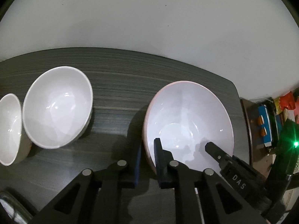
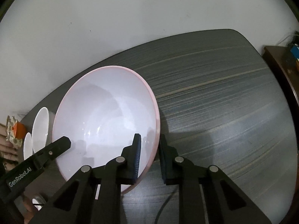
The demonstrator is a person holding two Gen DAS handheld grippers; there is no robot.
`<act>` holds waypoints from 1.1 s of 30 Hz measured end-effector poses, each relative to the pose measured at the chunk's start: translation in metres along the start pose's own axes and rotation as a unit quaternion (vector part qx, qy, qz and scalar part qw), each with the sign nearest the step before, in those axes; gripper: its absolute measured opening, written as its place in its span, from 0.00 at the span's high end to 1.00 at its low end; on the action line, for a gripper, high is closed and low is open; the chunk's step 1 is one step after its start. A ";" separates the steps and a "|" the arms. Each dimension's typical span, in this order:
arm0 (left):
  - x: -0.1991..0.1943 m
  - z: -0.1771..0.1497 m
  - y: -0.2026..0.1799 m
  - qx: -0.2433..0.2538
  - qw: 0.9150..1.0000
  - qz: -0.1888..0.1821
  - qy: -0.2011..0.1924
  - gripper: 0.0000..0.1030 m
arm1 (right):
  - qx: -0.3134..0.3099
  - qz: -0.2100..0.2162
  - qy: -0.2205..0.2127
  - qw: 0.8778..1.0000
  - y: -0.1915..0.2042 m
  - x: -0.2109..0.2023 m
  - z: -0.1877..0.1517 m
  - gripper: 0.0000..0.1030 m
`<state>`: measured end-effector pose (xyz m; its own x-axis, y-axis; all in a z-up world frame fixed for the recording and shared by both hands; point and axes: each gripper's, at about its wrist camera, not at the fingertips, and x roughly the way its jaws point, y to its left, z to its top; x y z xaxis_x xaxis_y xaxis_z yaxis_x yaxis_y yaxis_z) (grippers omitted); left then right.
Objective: Organize plates and bowls
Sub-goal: 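Lift and carry the pink bowl with both tools toward the plate stack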
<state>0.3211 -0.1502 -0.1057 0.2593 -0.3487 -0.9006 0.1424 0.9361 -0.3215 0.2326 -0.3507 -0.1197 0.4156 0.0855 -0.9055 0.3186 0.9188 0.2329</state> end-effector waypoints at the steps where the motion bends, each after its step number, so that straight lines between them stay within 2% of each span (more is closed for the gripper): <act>1: -0.004 -0.003 0.000 0.003 1.000 0.002 -0.001 0.88 | 0.000 0.000 0.000 1.000 0.001 -0.004 -0.003 0.83; 12: -0.073 -0.052 0.012 0.018 1.000 0.013 -0.017 0.88 | -0.014 0.017 -0.012 1.000 0.010 -0.052 -0.033 0.82; 20: -0.118 -0.106 0.034 0.021 0.999 0.020 -0.016 0.88 | -0.027 0.031 -0.006 0.999 0.029 -0.075 -0.081 0.81; 27: -0.133 -0.149 0.052 0.019 0.999 0.031 -0.009 0.87 | -0.033 0.042 0.013 0.998 0.042 -0.082 -0.134 0.81; 33: -0.130 -0.176 0.068 0.002 0.999 0.033 0.001 0.87 | -0.036 0.042 0.028 0.998 0.054 -0.083 -0.165 0.81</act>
<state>0.1287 -0.0335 -0.0615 0.2665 -0.2866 -0.9202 0.1286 0.9568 -0.2608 0.0747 -0.2449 -0.0909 0.3896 0.1824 -0.9027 0.2216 0.9328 0.2841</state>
